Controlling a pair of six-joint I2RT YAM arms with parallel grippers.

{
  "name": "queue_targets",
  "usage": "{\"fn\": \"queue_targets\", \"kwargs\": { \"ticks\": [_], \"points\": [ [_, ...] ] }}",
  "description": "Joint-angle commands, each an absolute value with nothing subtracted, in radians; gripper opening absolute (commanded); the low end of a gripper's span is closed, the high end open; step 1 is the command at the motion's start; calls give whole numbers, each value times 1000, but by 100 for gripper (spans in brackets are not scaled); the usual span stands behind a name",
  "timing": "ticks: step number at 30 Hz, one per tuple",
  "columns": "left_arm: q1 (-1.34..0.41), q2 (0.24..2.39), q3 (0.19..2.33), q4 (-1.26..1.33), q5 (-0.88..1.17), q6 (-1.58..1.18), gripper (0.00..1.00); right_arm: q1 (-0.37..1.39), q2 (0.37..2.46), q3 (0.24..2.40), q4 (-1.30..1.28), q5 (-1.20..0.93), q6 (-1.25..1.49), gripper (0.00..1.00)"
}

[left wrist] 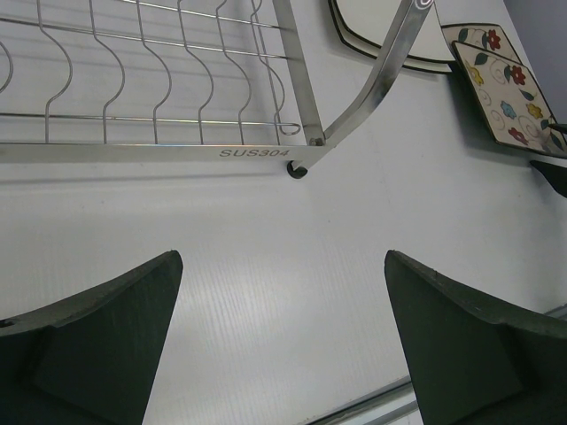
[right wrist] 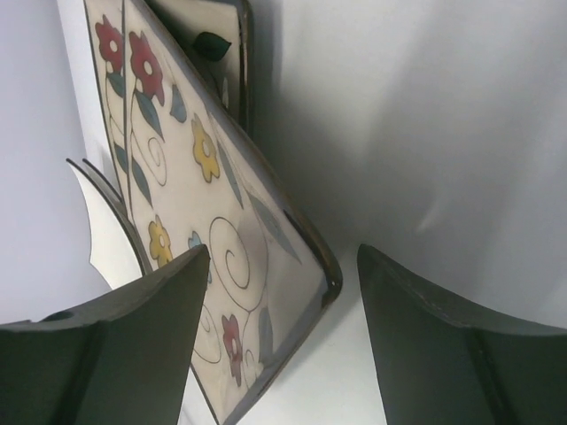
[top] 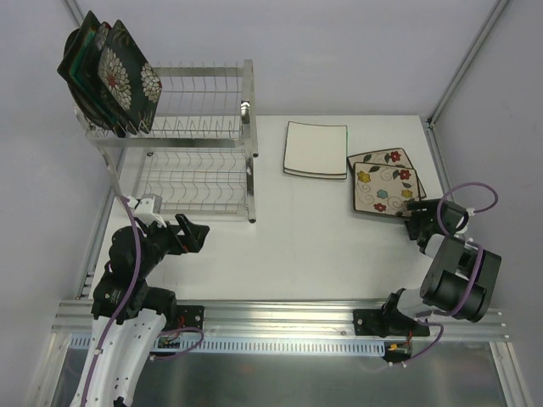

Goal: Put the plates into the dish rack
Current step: Grab a plate with the right arm

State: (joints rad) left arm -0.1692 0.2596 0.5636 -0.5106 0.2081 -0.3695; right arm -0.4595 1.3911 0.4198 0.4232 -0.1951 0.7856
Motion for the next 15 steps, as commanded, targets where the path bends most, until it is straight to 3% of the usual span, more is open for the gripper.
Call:
{"fn": "queue_targets", "kwargs": {
  "ticks": [1,9,15],
  "points": [
    [-167,249,564,-483,201,-356,99,-466,1422,443,538,-239,752,72],
    [-166,255,563,-482,199,-354,99,-468,1532,449,659,-296,765,65],
    [-167,261,563,-482,202,-354,99,-466,1569,445,713,-296,766,52]
  ]
}}
